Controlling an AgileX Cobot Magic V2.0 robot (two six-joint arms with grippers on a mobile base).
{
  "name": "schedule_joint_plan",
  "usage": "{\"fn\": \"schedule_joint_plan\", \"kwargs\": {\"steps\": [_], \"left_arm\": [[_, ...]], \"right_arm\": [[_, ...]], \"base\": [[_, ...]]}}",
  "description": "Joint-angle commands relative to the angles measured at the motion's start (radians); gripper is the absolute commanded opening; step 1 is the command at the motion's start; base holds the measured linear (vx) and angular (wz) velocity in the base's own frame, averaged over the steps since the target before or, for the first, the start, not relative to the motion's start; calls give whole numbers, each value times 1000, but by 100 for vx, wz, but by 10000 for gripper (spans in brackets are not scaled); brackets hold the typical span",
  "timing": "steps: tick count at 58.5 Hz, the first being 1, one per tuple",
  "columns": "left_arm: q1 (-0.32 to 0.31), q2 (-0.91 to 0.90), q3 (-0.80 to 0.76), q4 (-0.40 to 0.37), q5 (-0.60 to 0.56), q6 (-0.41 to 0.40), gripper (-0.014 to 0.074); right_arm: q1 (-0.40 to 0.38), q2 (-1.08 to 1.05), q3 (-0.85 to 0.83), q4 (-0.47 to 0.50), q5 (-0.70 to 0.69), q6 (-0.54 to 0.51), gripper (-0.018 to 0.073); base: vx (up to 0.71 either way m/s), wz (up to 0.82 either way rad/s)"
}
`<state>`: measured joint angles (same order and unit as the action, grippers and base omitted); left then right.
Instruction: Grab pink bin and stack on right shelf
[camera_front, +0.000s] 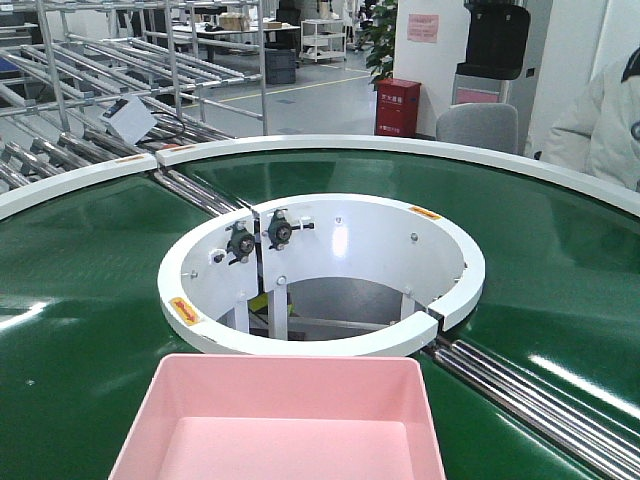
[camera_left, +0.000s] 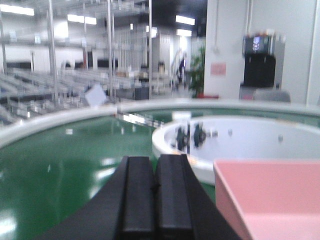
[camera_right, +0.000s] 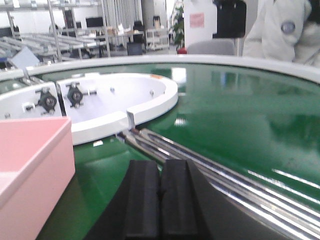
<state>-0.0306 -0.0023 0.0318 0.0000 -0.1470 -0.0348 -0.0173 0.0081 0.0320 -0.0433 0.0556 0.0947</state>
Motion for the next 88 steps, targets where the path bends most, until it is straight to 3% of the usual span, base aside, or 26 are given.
{"fn": "schedule_joint_plan", "kwargs": {"steps": [1, 9, 12, 18, 30, 44, 51, 56, 60, 67, 75, 80, 88], "left_arm": [[2, 20, 4, 0, -119, 2, -5], [2, 20, -7, -6, -271, 1, -5], [2, 21, -39, -6, -272, -3, -5], [2, 60, -206, 0, -107, 3, -5], [2, 324, -573, 0, 267, 7, -4], [2, 596, -639, 32, 286, 44, 36], [2, 690, -639, 31, 282, 62, 135], [-1, 748, -639, 29, 278, 62, 255], [-1, 787, -637, 29, 272, 62, 375], [-1, 837, -636, 26, 263, 57, 511], [-9, 891, -642, -20, 233, 26, 533], [-36, 938, -678, -24, 262, 28, 532], [-100, 1071, -801, -24, 363, 62, 532]], "right_arm": [[-5, 18, -7, -1, -113, -6, -11], [-5, 31, -119, 2, -84, -6, -11], [-5, 61, -199, 1, -31, -6, -11], [-5, 169, -354, -3, 69, -6, -11], [-5, 449, -593, -7, 70, -6, -11], [-5, 706, -648, -6, 68, -5, 9], [-5, 773, -648, -6, 44, -6, 73], [-5, 813, -648, -6, 19, -6, 156], [-5, 841, -648, -6, 11, -6, 246], [-5, 876, -643, -6, 8, -6, 431], [-3, 946, -643, 81, 23, 24, 561], [19, 1016, -691, 101, 109, -2, 554], [144, 1189, -878, 100, 348, -48, 517]], "base": [[0, 0], [0, 0], [0, 0], [0, 0], [0, 0], [0, 0], [0, 0], [0, 0], [0, 0], [0, 0], [0, 0], [0, 0], [0, 0]]}}
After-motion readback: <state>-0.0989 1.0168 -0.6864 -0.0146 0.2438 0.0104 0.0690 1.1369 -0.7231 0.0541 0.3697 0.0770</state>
